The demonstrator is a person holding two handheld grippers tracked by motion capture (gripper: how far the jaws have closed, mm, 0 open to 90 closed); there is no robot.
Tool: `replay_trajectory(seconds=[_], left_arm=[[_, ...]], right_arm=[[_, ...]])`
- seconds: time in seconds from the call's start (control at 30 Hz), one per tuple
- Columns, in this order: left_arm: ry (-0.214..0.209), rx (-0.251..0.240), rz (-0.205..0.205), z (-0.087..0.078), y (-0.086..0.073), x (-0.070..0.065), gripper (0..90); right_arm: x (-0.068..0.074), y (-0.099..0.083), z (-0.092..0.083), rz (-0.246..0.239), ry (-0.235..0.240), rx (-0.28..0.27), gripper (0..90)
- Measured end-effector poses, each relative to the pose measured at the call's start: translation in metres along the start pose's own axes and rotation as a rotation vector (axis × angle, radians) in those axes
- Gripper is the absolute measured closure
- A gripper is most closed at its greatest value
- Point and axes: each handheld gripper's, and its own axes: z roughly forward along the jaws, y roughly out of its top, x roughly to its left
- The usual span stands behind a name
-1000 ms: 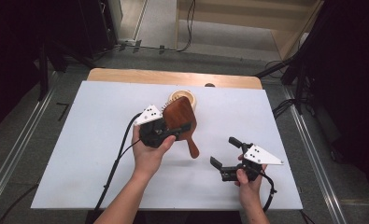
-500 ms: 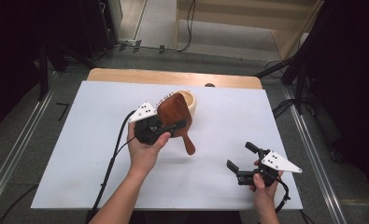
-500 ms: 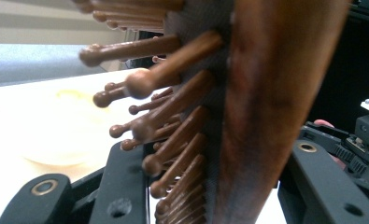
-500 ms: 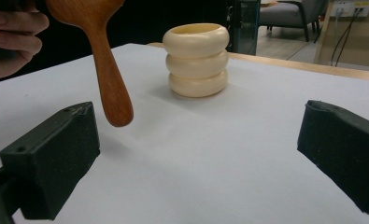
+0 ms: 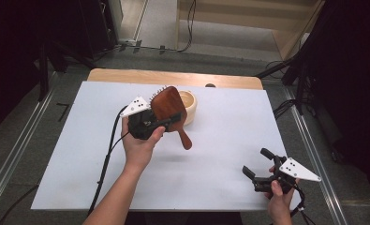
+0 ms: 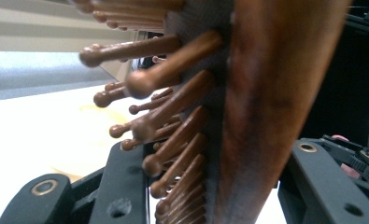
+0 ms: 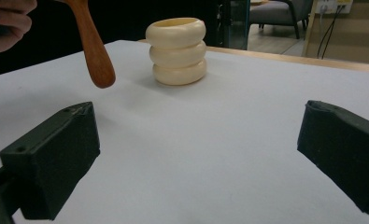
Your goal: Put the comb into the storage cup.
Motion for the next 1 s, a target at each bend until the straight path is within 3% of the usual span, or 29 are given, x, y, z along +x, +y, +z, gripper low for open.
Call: replay_trajectory(seconds=[0.3,1.0], left_arm=[[0.007,-0.013,0.0,-0.002,0.009,0.005,58.6],[0.035,-0.037,-0.001,-0.008,0.03,0.021,58.6]], right_arm=[[-0.007,-0.003,-0.003,-0.014,-0.019,0.003,0.0],[-0.012,-0.008,-0.001,-0.003,-0.001,-0.002,0.0]])
